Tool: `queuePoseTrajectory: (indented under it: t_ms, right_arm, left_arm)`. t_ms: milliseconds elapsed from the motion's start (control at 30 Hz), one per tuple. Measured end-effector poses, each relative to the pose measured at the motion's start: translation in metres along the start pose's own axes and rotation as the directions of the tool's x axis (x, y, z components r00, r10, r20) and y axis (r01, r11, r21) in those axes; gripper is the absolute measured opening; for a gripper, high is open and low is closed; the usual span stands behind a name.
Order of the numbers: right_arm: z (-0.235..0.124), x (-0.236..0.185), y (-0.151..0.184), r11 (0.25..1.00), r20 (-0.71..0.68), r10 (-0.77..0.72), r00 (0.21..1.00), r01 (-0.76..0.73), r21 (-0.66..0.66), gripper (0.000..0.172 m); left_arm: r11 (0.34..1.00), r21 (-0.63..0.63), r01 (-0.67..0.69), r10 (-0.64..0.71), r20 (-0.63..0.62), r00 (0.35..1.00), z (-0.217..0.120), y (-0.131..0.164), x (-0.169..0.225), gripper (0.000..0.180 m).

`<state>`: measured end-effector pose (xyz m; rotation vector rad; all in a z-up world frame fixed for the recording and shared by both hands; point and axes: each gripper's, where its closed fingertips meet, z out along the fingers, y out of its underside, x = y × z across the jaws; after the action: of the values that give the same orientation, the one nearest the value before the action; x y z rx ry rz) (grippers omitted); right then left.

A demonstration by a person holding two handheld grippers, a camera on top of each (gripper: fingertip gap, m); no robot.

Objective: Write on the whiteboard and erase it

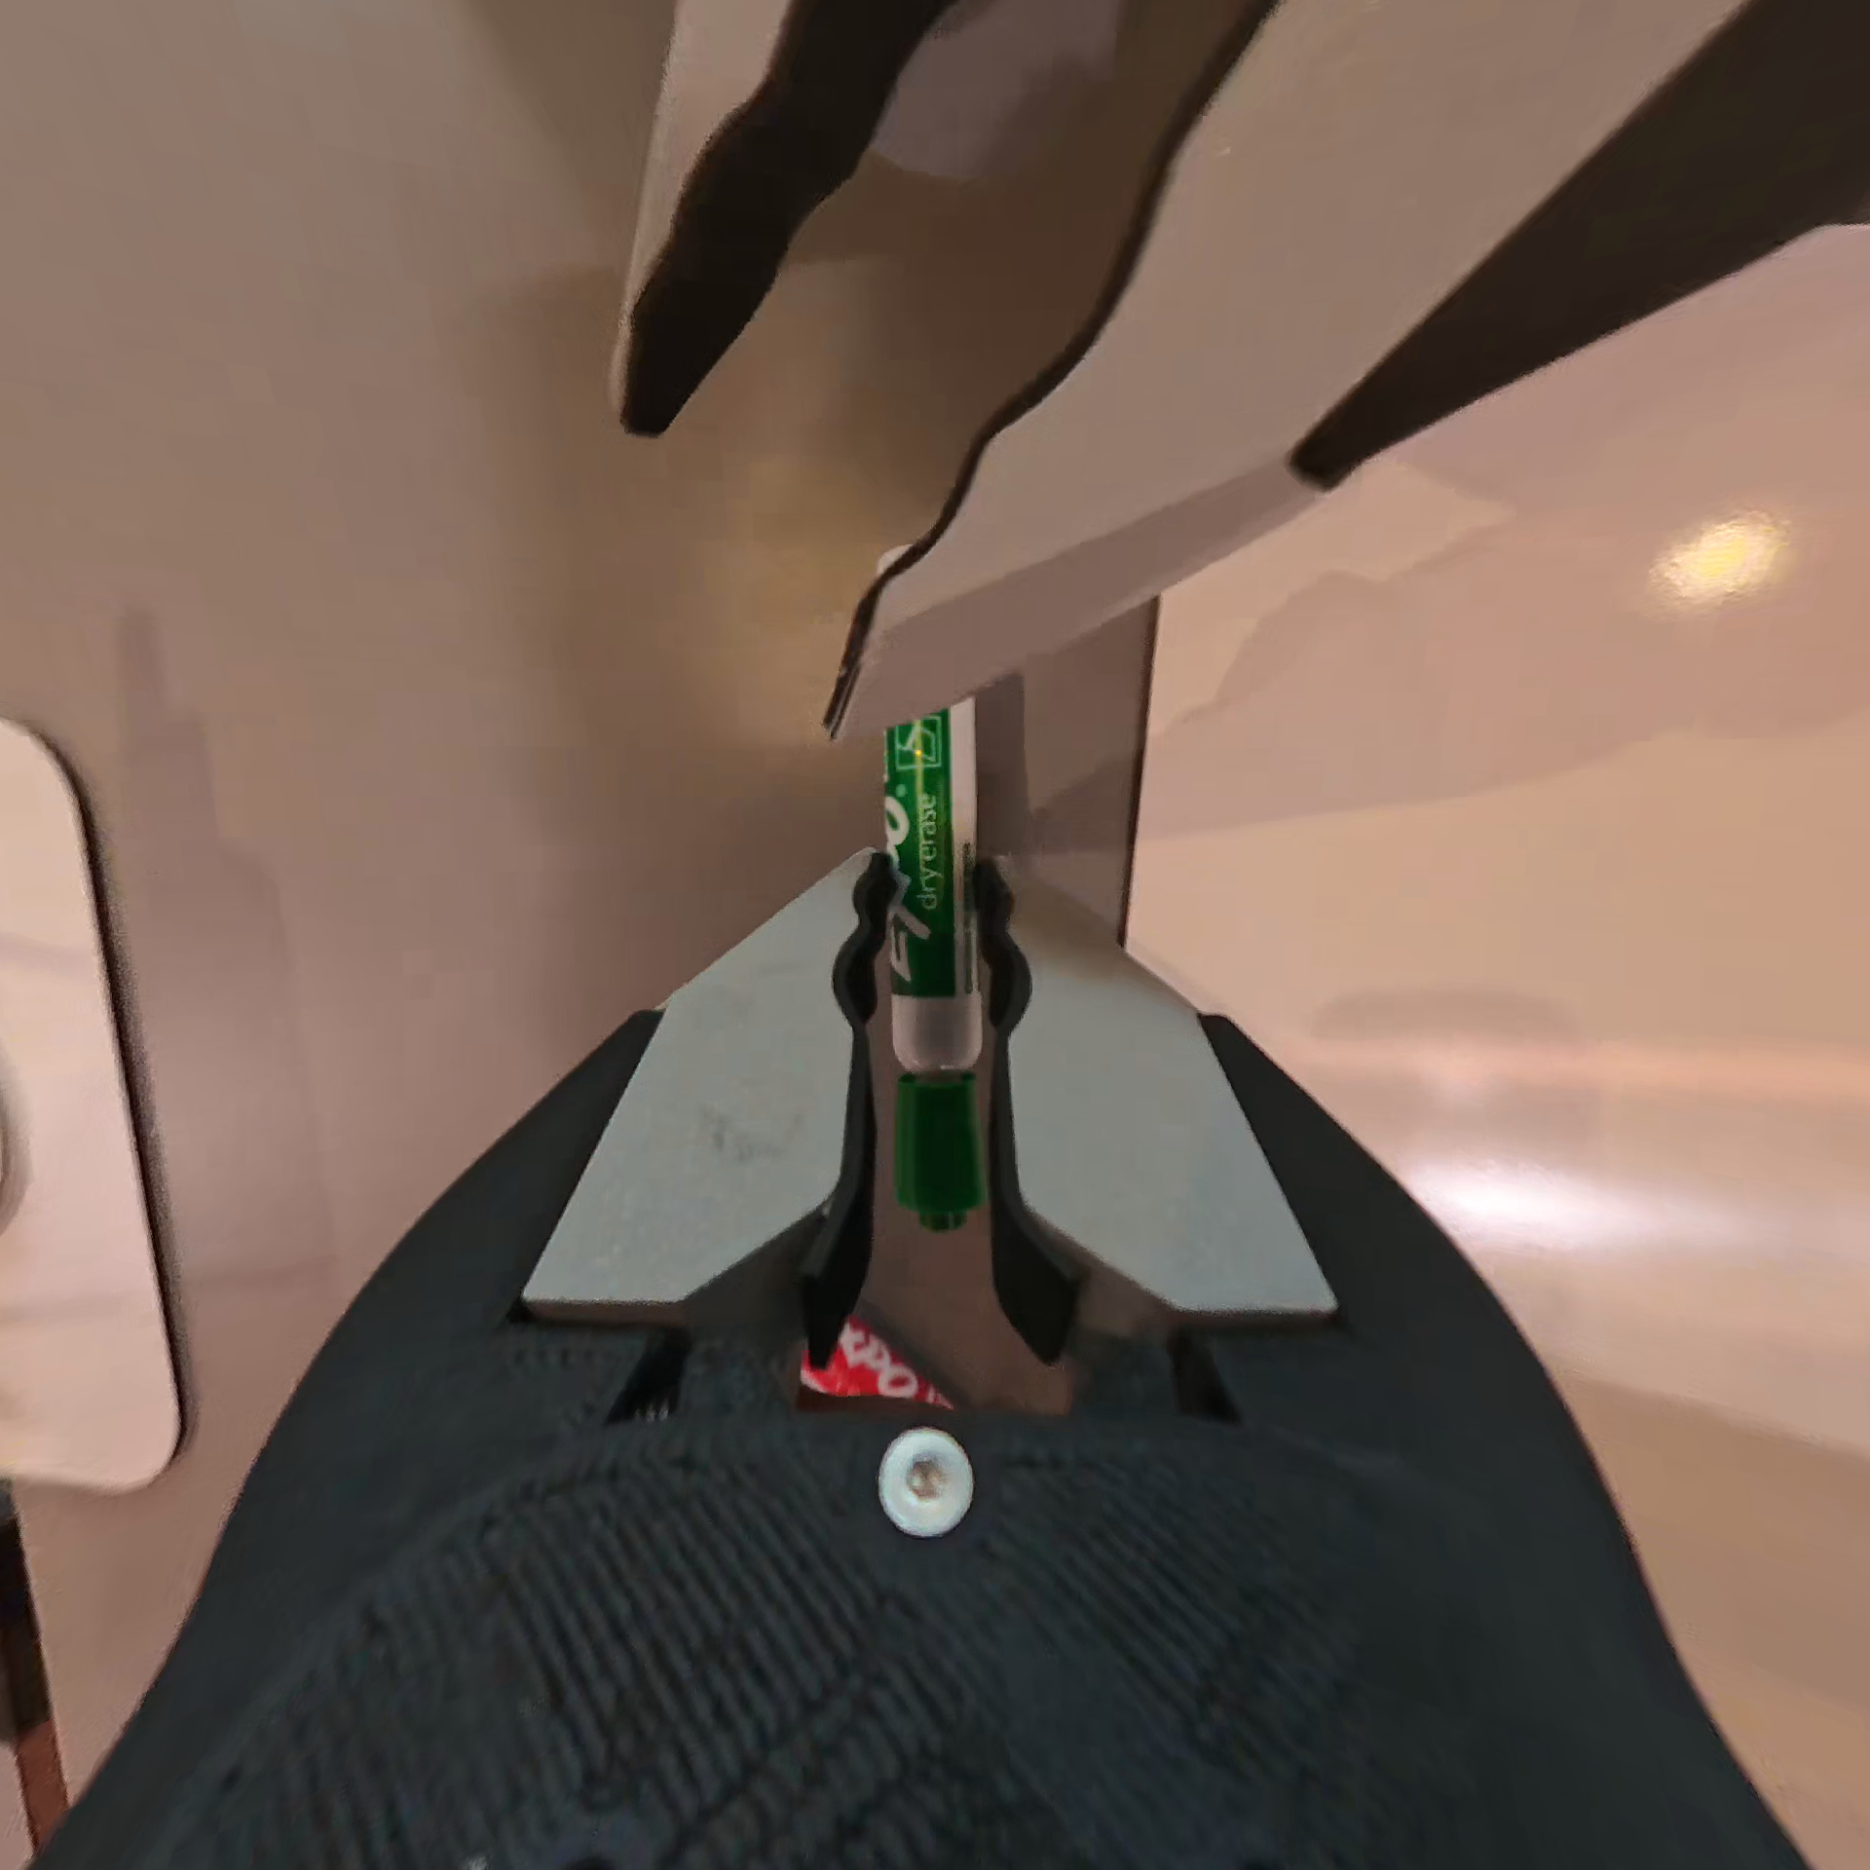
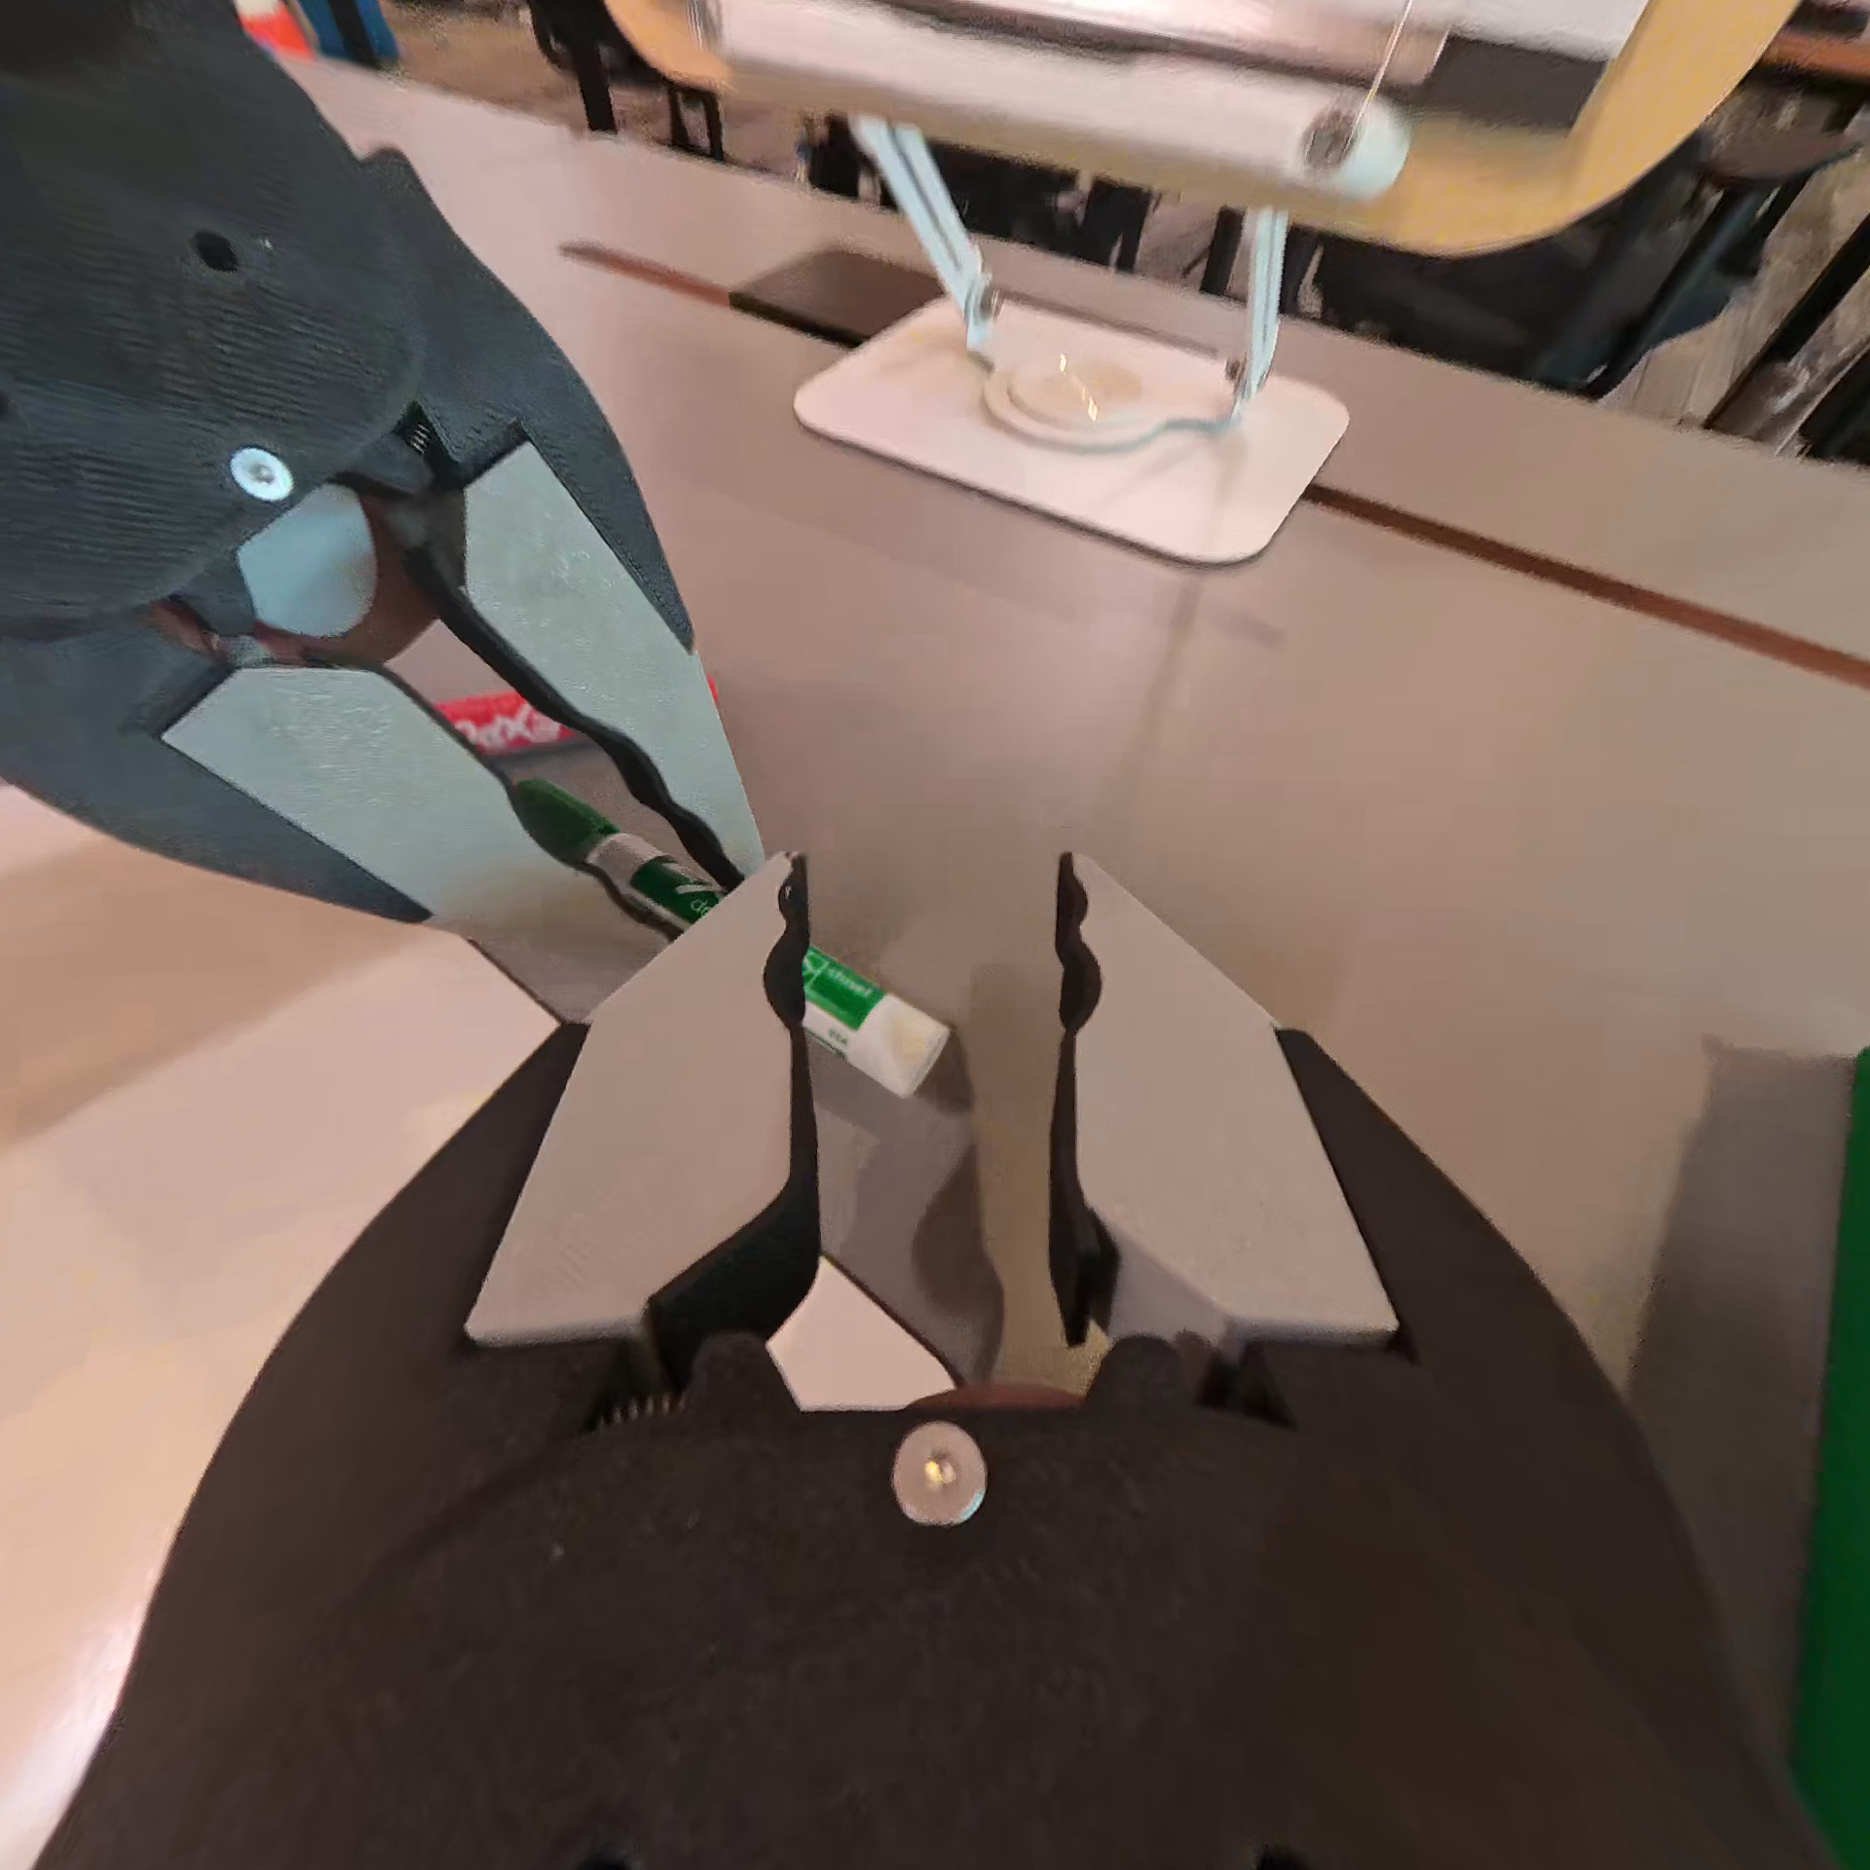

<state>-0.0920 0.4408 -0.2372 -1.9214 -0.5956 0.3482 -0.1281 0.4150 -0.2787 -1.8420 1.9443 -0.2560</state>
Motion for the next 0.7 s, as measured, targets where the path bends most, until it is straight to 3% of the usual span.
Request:
queuePoseTrajectory:
  t_ms: [100,200,267,400,567,633,700]
  right_arm:
    - [0.008,0.003,0.020,0.995,-0.003,-0.020,1.000,0.020,-0.097,0.048]
    - [0.012,-0.004,0.024,0.990,0.020,-0.048,0.999,0.050,-0.133,0.049]
    - [0.013,-0.009,0.026,0.987,0.039,-0.074,0.996,0.079,-0.141,0.049]
    - [0.018,-0.014,0.034,0.975,0.081,-0.086,0.993,0.100,-0.197,0.048]
    - [0.028,-0.024,0.048,0.949,0.171,-0.063,0.983,0.112,-0.294,0.047]
    - [0.028,-0.025,0.047,0.950,0.180,-0.067,0.981,0.118,-0.289,0.029]
    - [0.029,-0.022,0.047,0.948,0.145,-0.091,0.985,0.131,-0.292,0.025]
  left_arm:
    - [0.999,-0.036,-0.019,0.019,0.014,1.000,0.014,0.005,-0.003,0.016]
    - [1.000,0.021,-0.001,0.000,0.044,0.999,0.013,-0.001,-0.006,0.018]
    - [0.999,0.053,0.000,-0.004,0.078,0.997,0.005,-0.005,-0.009,0.026]
    - [0.994,0.100,0.054,-0.063,0.096,0.993,-0.028,-0.001,-0.012,0.024]
    - [0.964,0.000,0.266,-0.261,0.184,0.948,-0.048,0.060,-0.027,0.025]
    - [0.933,-0.054,0.356,-0.337,0.222,0.915,-0.047,0.091,-0.027,0.025]
    - [0.903,-0.065,0.424,-0.403,0.210,0.891,-0.043,0.111,-0.020,0.024]
